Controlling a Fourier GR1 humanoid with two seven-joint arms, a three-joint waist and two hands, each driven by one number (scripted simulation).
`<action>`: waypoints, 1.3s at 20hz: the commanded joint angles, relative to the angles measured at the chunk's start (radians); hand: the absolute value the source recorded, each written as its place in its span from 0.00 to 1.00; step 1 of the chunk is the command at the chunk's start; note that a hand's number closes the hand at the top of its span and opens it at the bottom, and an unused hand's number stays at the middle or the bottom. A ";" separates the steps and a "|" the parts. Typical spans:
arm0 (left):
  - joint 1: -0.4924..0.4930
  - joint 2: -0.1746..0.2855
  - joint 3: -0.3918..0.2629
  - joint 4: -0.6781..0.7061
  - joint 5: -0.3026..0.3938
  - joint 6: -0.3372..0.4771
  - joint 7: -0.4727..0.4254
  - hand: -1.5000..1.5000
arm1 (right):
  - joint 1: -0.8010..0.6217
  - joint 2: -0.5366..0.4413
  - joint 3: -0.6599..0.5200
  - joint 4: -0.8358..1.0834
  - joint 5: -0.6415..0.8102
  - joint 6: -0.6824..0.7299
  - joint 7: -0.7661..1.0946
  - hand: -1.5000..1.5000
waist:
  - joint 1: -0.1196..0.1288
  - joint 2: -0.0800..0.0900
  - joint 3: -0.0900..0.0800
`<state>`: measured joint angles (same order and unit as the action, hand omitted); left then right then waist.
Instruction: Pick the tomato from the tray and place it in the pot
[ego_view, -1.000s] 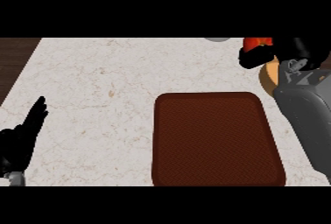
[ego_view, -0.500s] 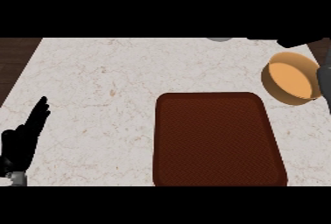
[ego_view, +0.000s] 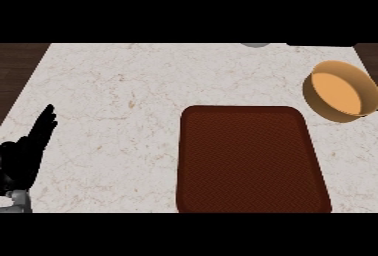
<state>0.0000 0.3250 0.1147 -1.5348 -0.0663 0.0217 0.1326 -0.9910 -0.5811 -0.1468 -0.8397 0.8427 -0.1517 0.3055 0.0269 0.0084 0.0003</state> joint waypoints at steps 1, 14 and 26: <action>0.013 -0.041 -0.028 -0.007 -0.031 0.026 -0.027 0.50 | -0.062 -0.064 -0.054 0.224 -0.011 -0.035 -0.155 1.00 | 0.012 0.006 0.001; -0.027 -0.040 -0.048 -0.058 -0.038 0.008 0.047 0.50 | -0.095 -0.086 -0.145 0.587 -0.023 -0.152 -0.324 0.00 | 0.054 0.023 0.005; -0.049 -0.025 -0.024 -0.019 -0.029 -0.010 0.017 0.50 | -0.135 -0.070 -0.309 0.596 -0.186 -0.188 -0.547 0.00 | 0.051 0.023 0.006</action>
<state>-0.0490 0.2889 0.0830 -1.5352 -0.0973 0.0167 0.1352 -1.1267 -0.6523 -0.3895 -0.2267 0.7237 -0.3122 -0.1457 0.0819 0.0346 0.0050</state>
